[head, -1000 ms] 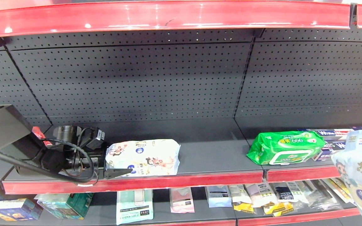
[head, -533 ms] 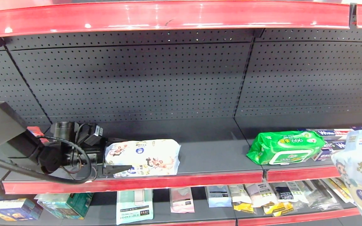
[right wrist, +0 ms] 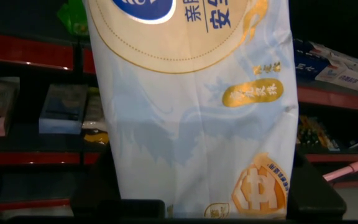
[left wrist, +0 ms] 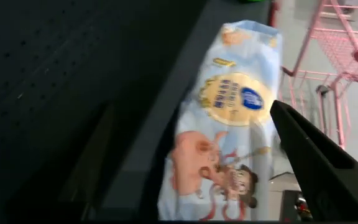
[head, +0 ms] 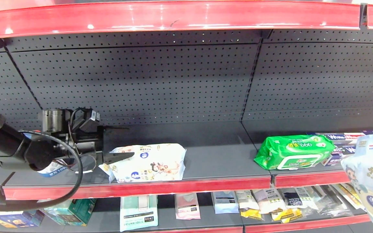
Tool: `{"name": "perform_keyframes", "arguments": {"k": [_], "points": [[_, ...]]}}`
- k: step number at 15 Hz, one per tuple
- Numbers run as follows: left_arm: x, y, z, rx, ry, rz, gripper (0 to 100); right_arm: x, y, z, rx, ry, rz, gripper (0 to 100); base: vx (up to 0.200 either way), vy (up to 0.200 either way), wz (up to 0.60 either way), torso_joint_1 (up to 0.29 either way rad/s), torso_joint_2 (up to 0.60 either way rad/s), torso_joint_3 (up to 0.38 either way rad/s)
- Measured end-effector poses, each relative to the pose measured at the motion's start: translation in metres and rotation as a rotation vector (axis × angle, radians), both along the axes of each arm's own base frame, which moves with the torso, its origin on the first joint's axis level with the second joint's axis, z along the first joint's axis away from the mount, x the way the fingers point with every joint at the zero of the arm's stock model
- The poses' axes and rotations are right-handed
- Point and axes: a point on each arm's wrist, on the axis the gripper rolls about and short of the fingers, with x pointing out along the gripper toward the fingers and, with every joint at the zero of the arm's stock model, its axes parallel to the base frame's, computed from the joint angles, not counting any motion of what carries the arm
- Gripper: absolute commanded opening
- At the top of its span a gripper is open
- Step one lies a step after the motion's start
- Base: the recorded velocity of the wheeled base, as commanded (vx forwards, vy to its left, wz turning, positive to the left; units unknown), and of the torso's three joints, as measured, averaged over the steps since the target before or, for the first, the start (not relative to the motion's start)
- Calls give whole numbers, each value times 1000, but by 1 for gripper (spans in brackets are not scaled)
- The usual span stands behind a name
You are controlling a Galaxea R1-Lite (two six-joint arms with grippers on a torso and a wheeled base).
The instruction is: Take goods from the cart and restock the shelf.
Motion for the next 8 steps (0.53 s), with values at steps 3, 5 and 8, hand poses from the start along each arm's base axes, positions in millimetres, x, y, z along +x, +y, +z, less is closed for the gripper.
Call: {"name": "perform_keyframes", "arguments": {"k": [3, 5, 8], "points": [[0, -7, 21, -7, 63, 150, 100, 0, 0, 0, 1, 2, 1, 0, 0, 0, 0, 0, 0, 0], [3, -17, 41, -25, 30, 340, 100, 0, 0, 0, 3, 2, 3, 0, 0, 0, 0, 0, 0, 0], [12, -28, 62, -71, -126, 792, 100, 0, 0, 0, 9, 1, 6, 0, 0, 0, 0, 0, 0, 0]]}}
